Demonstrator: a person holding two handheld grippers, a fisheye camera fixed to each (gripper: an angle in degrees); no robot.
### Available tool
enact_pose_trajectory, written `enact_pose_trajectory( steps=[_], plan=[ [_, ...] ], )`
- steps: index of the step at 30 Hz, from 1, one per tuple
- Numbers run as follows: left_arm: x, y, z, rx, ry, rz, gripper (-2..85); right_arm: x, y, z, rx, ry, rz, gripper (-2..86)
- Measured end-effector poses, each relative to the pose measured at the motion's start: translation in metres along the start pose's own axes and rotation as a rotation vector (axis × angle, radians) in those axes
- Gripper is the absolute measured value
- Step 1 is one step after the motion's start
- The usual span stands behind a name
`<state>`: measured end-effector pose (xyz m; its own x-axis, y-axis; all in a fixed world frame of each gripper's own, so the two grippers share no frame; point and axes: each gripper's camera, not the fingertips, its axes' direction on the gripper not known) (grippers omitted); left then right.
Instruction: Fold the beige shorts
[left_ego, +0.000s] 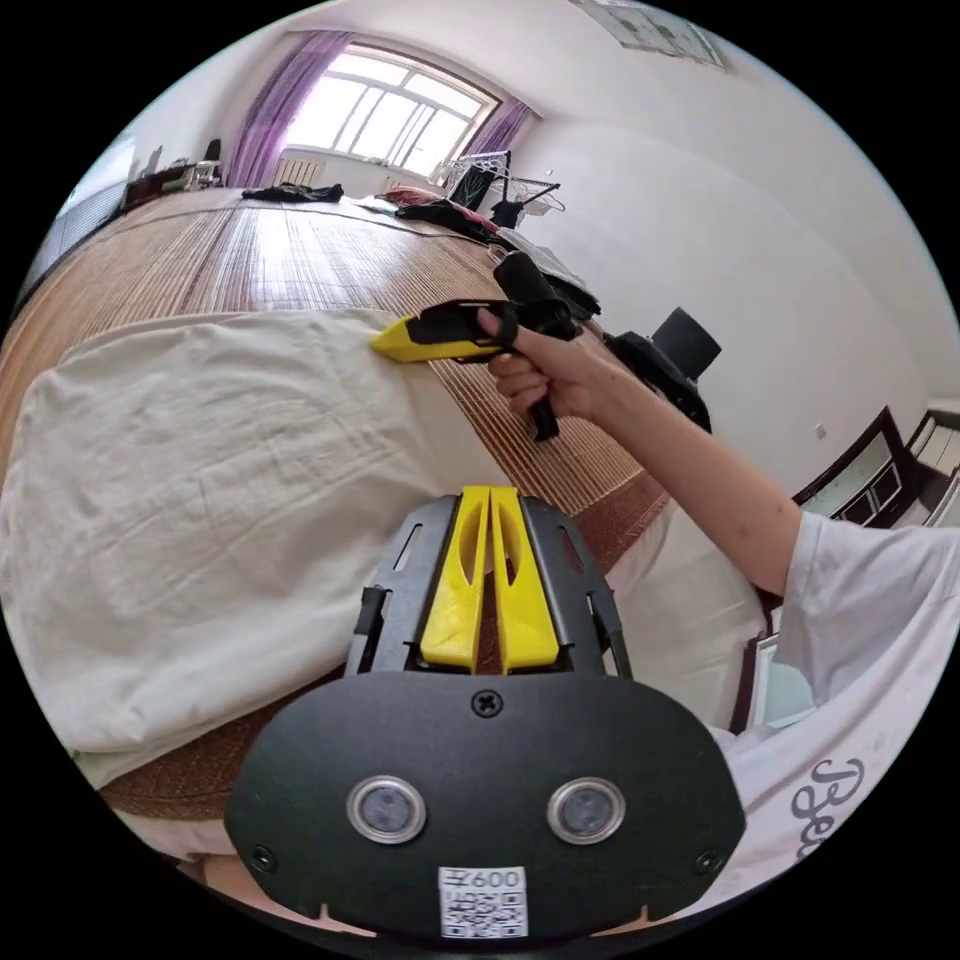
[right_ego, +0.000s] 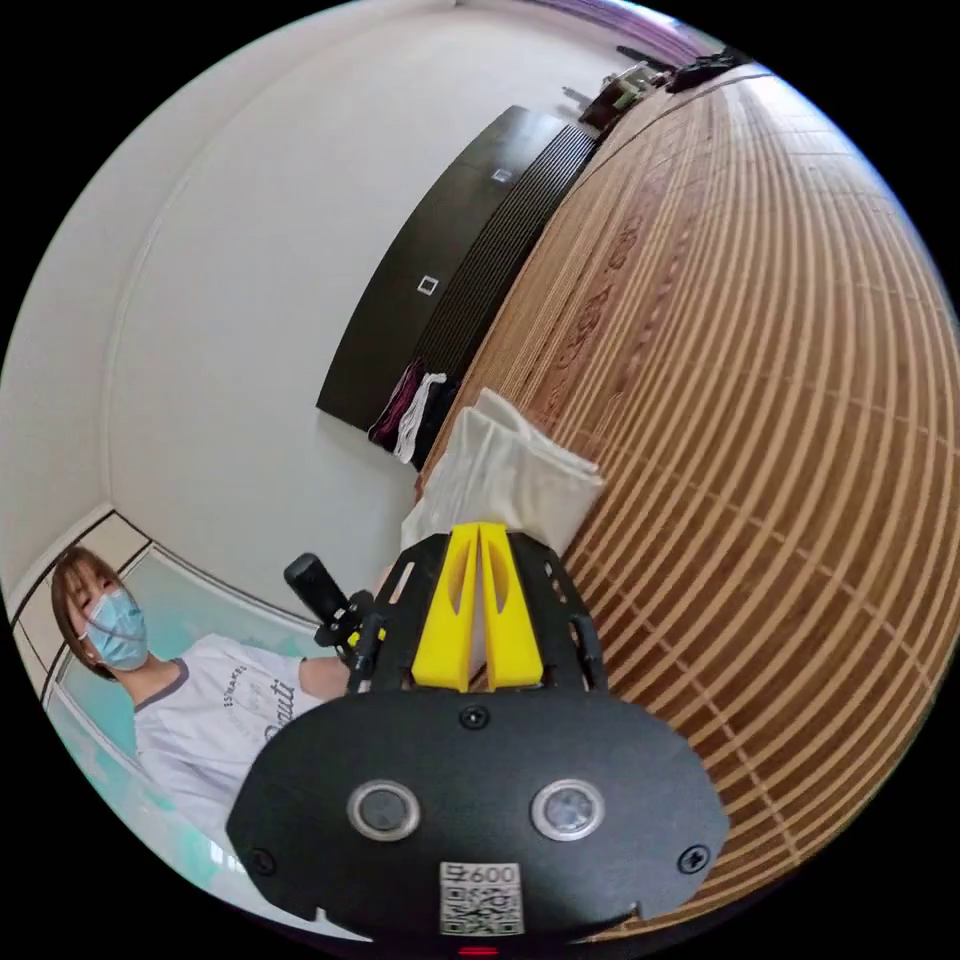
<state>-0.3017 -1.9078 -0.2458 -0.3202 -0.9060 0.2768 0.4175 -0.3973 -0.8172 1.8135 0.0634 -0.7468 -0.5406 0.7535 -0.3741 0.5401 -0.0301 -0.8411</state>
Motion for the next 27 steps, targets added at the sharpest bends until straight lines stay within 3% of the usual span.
enact_pose_trajectory(
  steps=[4,6,11,15,20,27],
  plan=[
    [0.006,0.011,0.01,0.011,-0.081,0.053,0.4,-0.013,0.006,-0.054,0.346,0.236,0.11,-0.8],
    [-0.001,0.016,0.014,0.019,-0.077,0.051,0.4,-0.025,0.018,-0.068,0.408,0.26,0.1,-0.7],
    [-0.026,0.032,0.025,0.031,-0.055,0.044,0.4,-0.024,0.029,-0.078,0.172,0.199,0.185,0.9],
    [-0.043,0.047,0.033,0.041,-0.035,0.03,0.3,-0.022,0.029,-0.091,0.224,0.09,0.238,5.5],
    [-0.068,0.072,0.046,0.044,-0.01,0.02,0.4,-0.023,0.003,-0.083,0.142,0.044,0.25,5.6],
    [-0.094,0.119,0.063,0.053,0.018,0.012,0.9,-0.029,-0.006,-0.088,0.029,0.045,0.211,0.2]
  ],
)
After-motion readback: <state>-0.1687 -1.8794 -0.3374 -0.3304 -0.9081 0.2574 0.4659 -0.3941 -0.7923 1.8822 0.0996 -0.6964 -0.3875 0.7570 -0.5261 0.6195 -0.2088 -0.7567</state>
